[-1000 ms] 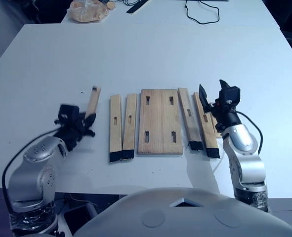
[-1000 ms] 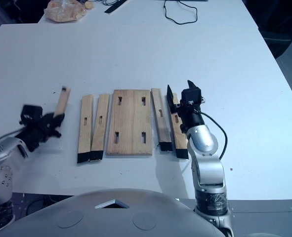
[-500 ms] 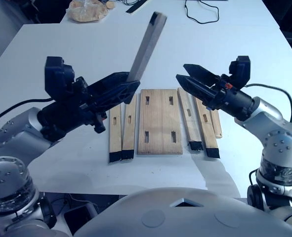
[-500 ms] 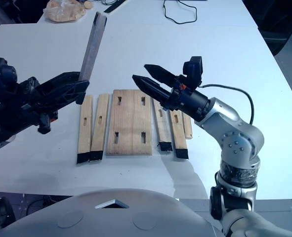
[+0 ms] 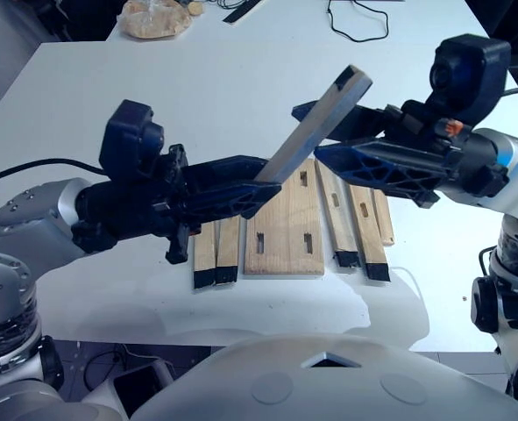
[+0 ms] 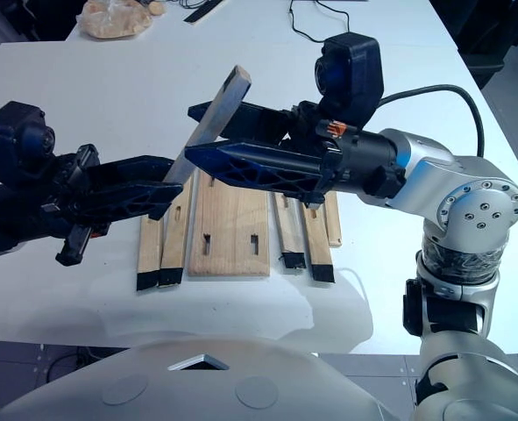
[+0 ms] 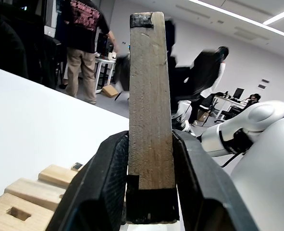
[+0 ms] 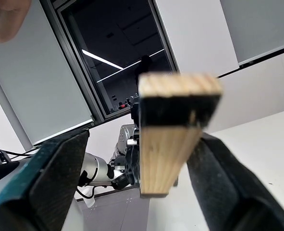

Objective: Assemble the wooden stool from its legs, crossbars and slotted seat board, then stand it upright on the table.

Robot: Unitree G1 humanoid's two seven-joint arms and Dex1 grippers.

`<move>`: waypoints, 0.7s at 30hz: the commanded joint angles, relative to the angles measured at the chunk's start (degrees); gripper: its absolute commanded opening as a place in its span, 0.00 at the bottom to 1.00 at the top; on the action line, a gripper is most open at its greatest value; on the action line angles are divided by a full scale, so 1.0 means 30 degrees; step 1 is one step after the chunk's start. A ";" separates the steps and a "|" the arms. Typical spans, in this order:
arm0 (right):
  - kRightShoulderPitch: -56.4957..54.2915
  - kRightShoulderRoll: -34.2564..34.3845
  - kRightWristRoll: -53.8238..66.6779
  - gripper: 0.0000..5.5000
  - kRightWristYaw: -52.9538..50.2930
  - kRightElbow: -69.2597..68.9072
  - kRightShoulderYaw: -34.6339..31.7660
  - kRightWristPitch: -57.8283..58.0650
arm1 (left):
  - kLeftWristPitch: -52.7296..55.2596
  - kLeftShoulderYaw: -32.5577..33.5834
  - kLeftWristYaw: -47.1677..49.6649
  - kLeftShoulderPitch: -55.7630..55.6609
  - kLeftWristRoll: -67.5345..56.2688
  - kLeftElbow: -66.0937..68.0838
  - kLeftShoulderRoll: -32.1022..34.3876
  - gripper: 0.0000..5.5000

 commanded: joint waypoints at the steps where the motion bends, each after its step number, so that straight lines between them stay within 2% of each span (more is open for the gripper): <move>1: -0.0341 -0.0591 -0.0431 0.55 0.0039 -0.0104 0.0377 -0.0023 | -0.0418 -0.0080 -0.0048 0.0326 0.0491 -0.0135 0.0341 0.24; 13: 0.0000 -0.1618 -0.2058 0.24 0.1882 -0.0015 0.0314 -0.0041 | -0.0775 -0.0008 -0.0351 0.1257 0.0759 -0.0189 0.0899 0.24; 18: 0.0018 -0.1923 -0.2543 0.23 0.2604 -0.0140 0.0328 -0.0004 | -0.0630 -0.0582 0.0084 0.1307 0.1075 0.0001 0.1277 0.24; 19: 0.0075 -0.2005 -0.2772 0.23 0.2753 -0.0203 0.0341 -0.0002 | -0.0563 -0.0826 0.0288 0.1249 0.1212 0.0144 0.1334 0.31; 21: 0.0205 -0.2201 -0.3583 0.23 0.3214 -0.0358 0.0450 -0.0048 | -0.0546 -0.1133 0.0469 0.1201 0.1474 0.0280 0.1384 0.35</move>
